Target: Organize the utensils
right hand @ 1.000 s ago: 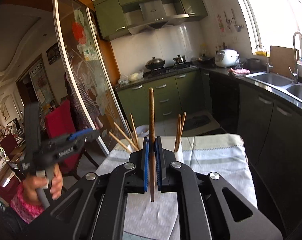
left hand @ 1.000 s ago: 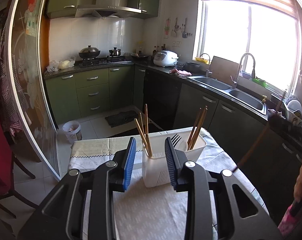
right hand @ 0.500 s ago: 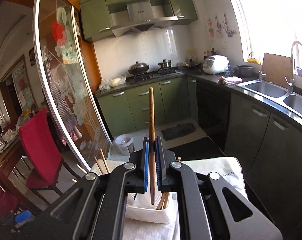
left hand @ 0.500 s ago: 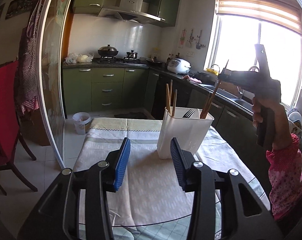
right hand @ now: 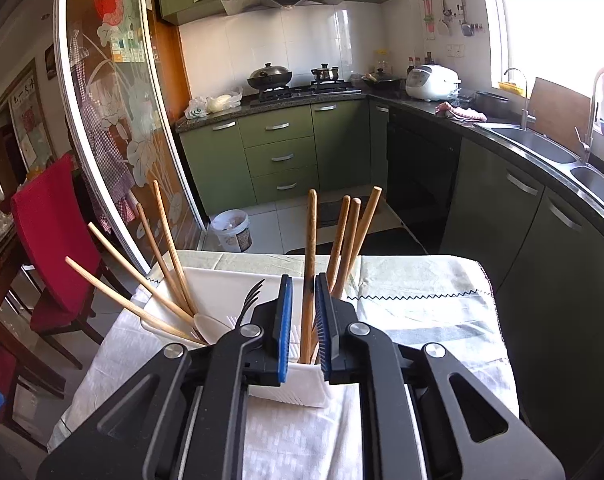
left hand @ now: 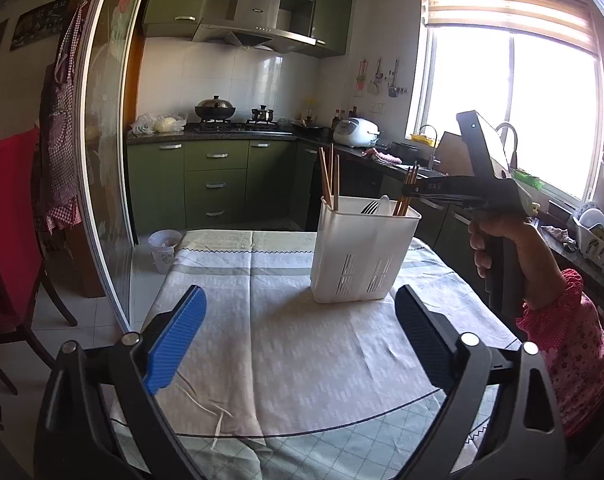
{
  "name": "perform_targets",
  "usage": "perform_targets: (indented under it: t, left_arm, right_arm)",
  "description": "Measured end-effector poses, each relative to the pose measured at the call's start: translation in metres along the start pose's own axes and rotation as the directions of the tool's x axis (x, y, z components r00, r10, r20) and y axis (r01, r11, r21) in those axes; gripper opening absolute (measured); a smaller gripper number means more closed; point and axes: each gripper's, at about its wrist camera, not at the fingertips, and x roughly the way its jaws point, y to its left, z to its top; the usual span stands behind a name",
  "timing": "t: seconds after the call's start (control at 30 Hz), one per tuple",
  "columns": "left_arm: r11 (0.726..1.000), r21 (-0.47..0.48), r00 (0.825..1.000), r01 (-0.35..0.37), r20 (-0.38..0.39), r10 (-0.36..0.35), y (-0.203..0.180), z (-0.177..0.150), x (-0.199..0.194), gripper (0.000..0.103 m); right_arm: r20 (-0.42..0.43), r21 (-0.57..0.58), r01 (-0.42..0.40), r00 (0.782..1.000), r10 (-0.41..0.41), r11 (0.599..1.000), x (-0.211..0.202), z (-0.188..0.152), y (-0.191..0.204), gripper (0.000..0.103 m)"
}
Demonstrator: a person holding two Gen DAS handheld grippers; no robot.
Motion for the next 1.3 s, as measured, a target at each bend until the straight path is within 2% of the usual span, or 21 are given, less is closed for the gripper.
perform_targets:
  t: [0.17,0.23,0.33,0.43,0.6,0.73,0.87,1.1,1.3]
  left_arm:
    - [0.999,0.032,1.0,0.005,0.022,-0.006,-0.012,0.002,-0.009,0.096]
    - [0.999,0.022,1.0,0.023,0.016,-0.024,-0.014,0.001,-0.011,0.096]
    - [0.999,0.01,0.999,0.045,0.005,-0.045,-0.021,-0.004,-0.012,0.096]
    - [0.998,0.023,0.998,0.059,0.0,-0.059,-0.032,-0.01,-0.015,0.096]
    - [0.996,0.081,0.999,0.042,0.012,-0.043,-0.052,-0.018,-0.027,0.096]
    - [0.995,0.085,0.999,0.043,0.015,-0.044,-0.057,-0.022,-0.037,0.096]
    - [0.998,0.053,0.999,0.043,0.013,-0.044,-0.053,-0.025,-0.045,0.096]
    - [0.998,0.061,1.0,-0.02,0.02,0.019,-0.051,-0.03,-0.058,0.096]
    - [0.997,0.074,1.0,-0.016,0.026,0.014,-0.058,-0.032,-0.068,0.096]
  right_arm:
    - [0.143,-0.011,-0.018,0.99,0.02,1.0,-0.077,-0.01,0.005,0.057]
    - [0.215,-0.015,-0.022,0.976,0.025,1.0,-0.114,-0.025,0.005,0.082]
    - [0.301,-0.012,-0.002,0.954,0.006,1.0,-0.164,-0.06,0.006,0.098]
    - [0.33,-0.015,0.038,0.944,-0.031,0.999,-0.198,-0.102,0.009,0.098]
    - [0.323,-0.022,0.073,0.944,-0.062,0.997,-0.23,-0.167,0.017,0.098]
    - [0.326,-0.032,0.116,0.94,-0.099,0.993,-0.246,-0.201,0.024,0.098]
    - [0.318,-0.015,0.12,0.942,-0.109,0.993,-0.247,-0.21,0.022,0.098]
    - [0.29,0.033,0.1,0.951,-0.105,0.994,-0.24,-0.21,0.011,0.098]
    - [0.286,0.045,0.106,0.951,-0.115,0.993,-0.245,-0.212,0.006,0.098]
